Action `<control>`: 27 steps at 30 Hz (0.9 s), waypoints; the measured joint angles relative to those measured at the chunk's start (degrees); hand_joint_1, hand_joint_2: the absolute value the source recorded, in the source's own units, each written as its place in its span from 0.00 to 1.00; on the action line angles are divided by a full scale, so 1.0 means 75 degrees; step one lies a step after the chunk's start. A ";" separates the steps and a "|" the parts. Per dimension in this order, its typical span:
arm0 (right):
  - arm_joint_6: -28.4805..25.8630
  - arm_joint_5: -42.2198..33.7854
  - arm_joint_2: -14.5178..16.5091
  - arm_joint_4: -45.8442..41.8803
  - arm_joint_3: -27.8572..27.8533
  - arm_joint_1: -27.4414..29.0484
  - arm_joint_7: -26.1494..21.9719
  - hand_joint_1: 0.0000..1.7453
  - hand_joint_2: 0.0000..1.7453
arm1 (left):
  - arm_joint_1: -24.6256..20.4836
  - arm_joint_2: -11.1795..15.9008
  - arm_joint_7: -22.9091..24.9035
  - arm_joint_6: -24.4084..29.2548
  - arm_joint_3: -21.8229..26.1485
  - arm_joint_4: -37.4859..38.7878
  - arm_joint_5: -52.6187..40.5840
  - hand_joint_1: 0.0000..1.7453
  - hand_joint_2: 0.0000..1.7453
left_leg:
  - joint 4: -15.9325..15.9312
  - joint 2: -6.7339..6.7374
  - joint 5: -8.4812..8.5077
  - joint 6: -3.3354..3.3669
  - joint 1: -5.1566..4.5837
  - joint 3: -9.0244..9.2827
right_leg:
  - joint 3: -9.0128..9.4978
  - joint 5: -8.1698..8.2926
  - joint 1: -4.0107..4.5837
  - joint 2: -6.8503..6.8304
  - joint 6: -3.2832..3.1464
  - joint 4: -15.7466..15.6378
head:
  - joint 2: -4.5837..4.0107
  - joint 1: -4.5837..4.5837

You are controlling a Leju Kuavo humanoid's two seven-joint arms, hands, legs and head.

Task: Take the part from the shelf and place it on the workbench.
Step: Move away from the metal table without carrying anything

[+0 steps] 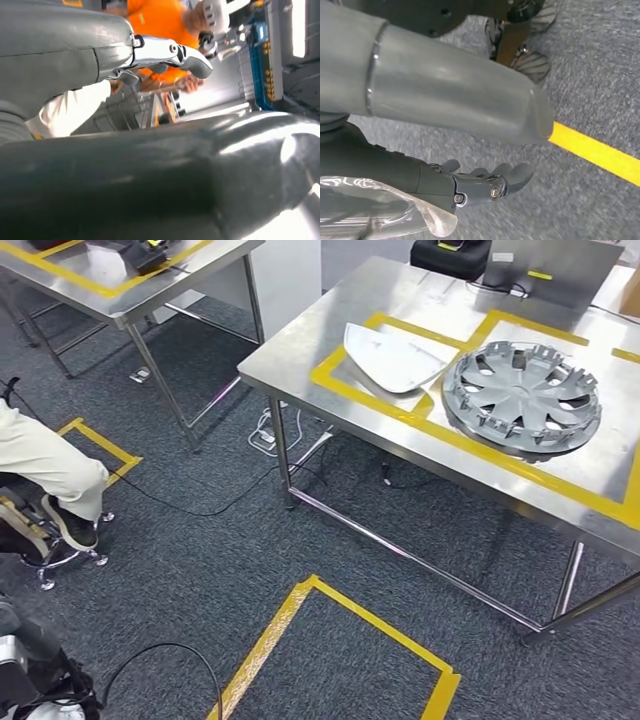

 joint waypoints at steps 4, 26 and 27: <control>0.0071 0.0056 0.0000 0.0013 0.0052 0.0022 0.0140 0.00 0.00 | 0.0004 -0.0007 0.0001 -0.0001 0.0043 0.0013 -0.0001 0.00 0.00 | 0.1688 0.0527 -0.0836 -0.0165 0.0066 -0.0732 | 0.0001 0.0004 -0.0001 -0.0433 -0.0066 -0.0015 | 0.0000 -0.0066; 0.0130 0.0299 0.0017 0.0034 0.0174 0.0035 0.0369 0.00 0.00 | -0.0111 -0.0059 0.1991 -0.0998 0.0635 0.2069 0.0669 0.00 0.00 | -0.0213 -0.0089 0.0132 0.0146 0.0018 0.0134 | -0.0141 -0.0042 -0.0021 0.0341 0.0200 0.0169 | -0.0001 0.0031; 0.0144 0.0329 0.0017 0.0036 0.0175 0.0036 0.0400 0.00 0.00 | -0.0217 -0.0063 0.2085 -0.1138 0.0776 0.2646 0.0640 0.00 0.00 | -0.0212 -0.0175 0.0158 0.0091 0.0019 0.0101 | -0.0096 -0.0068 -0.0022 0.0384 0.0181 0.0098 | 0.0000 0.0028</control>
